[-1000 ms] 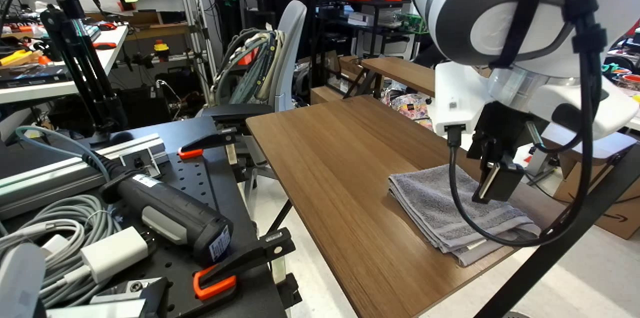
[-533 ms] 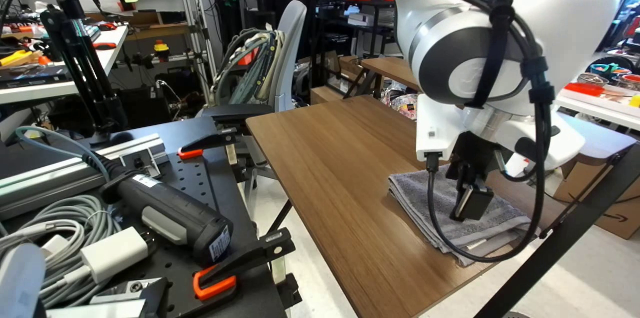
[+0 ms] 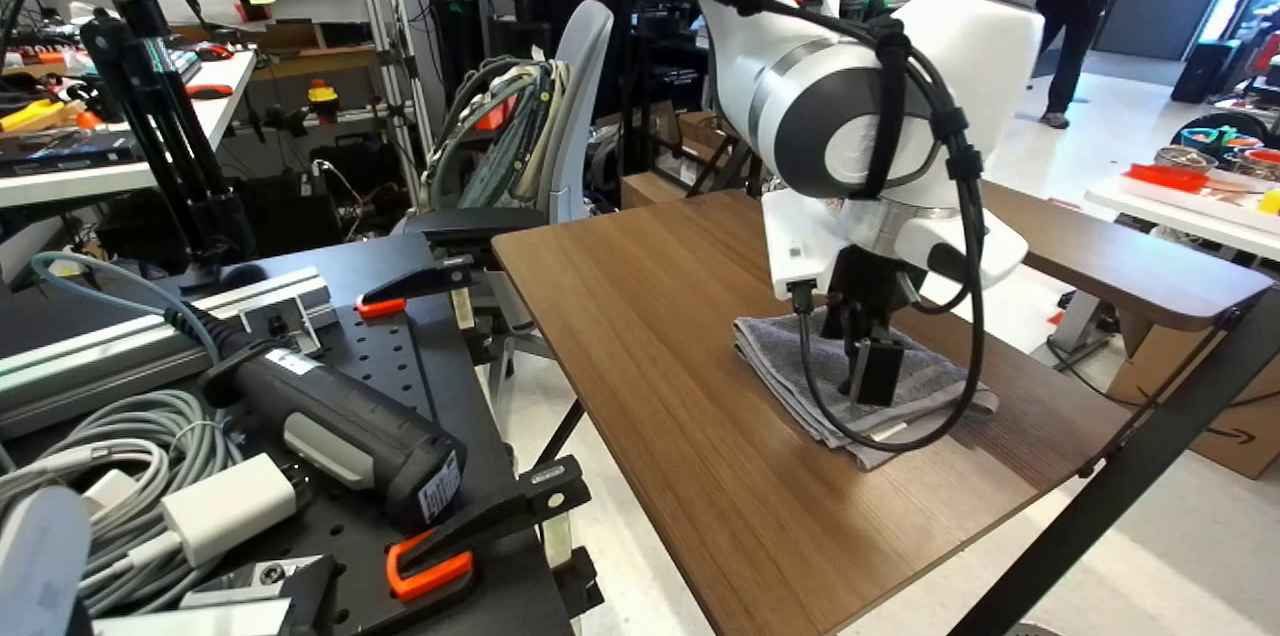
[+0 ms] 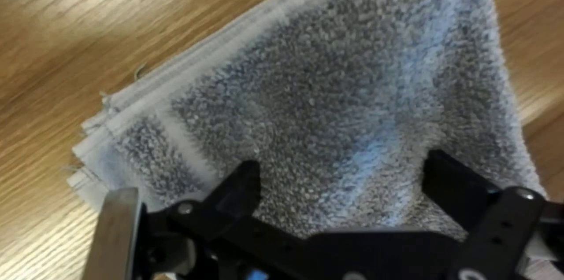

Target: Slide the towel to the left

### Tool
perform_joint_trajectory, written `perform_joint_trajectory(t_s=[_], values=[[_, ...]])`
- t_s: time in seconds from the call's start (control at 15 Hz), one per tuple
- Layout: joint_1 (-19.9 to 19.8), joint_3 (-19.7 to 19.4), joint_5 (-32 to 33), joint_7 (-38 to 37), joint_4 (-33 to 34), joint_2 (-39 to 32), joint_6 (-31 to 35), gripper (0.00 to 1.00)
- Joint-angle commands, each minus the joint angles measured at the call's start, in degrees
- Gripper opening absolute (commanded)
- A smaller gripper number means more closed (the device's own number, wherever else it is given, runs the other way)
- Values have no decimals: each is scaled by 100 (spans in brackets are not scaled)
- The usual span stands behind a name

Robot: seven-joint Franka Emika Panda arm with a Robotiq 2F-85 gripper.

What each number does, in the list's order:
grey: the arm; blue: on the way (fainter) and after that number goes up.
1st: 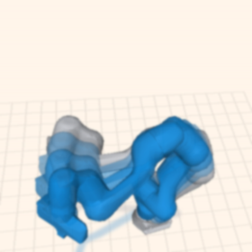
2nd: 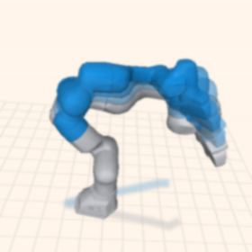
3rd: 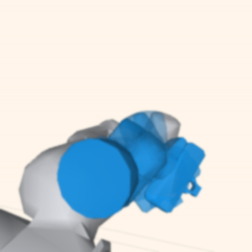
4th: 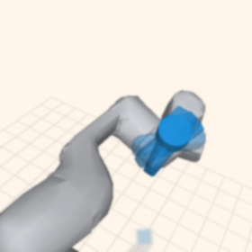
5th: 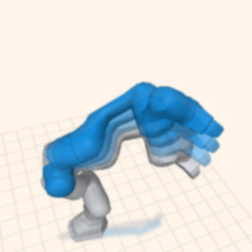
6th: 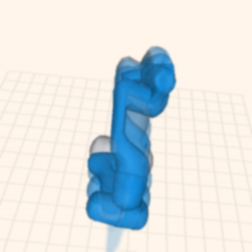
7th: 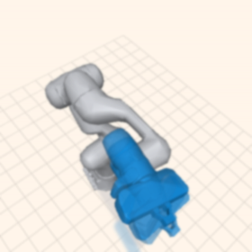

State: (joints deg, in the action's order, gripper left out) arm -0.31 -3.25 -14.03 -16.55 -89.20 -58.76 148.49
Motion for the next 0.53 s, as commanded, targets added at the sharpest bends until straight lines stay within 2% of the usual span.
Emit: perform_joint_trajectory(t_s=[0.0,0.47], values=[[485,-90,319,-201,-172,-92,138,100],[1348,-44,679,-455,-428,-21,103,100]])
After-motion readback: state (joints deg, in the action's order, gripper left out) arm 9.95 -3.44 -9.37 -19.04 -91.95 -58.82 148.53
